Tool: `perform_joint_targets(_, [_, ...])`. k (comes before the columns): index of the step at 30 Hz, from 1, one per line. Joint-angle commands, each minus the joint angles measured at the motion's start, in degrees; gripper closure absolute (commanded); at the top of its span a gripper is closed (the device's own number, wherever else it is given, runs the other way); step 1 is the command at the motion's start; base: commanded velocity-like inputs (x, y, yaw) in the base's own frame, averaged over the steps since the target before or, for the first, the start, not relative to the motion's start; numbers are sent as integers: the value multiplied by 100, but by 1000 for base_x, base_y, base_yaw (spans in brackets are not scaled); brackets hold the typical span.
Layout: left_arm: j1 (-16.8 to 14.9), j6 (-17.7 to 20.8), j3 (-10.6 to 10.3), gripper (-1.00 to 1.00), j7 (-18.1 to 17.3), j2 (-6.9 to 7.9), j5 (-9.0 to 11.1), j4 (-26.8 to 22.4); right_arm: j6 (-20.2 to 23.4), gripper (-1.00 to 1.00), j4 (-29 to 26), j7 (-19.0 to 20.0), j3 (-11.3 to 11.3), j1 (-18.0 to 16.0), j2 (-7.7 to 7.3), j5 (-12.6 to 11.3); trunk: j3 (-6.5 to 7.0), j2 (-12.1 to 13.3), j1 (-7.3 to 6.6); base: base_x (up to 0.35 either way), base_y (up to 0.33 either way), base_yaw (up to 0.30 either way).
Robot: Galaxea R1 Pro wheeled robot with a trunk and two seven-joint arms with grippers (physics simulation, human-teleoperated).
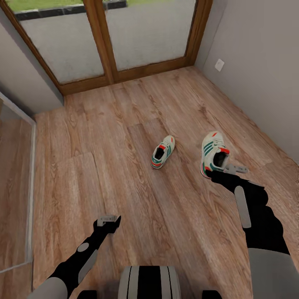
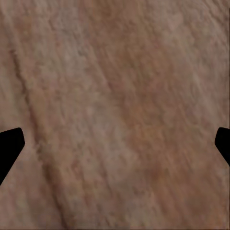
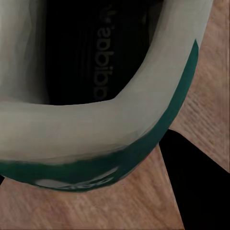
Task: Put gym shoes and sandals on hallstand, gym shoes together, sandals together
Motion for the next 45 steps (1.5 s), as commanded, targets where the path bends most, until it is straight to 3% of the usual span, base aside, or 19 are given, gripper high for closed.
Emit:
perform_joint_targets(1, [-3, -23, -37, -100, -5, 7, 61, 4, 27, 100, -5, -6, -4, -3, -1, -29, -3, -1, 3, 306, 0, -296])
perform_joint_targets(17, [-3, -30, -37, -100, -5, 7, 56, 4, 27, 100, -5, -6, -4, -3, -2, -27, 20, -1, 3, 78, 0, -285])
perform_joint_targets(34, [-3, -29, -37, -100, -5, 7, 61, 4, 27, 100, 4, -6, -4, -3, 0, -24, 24, -1, 3, 292, 0, -14])
perform_joint_targets(45, [-5, -52, -41, -100, -23, -48, 34, -39, 27, 100, 12, -6, -4, -3, 0, -24, 24, -1, 3, 54, 0, 0])
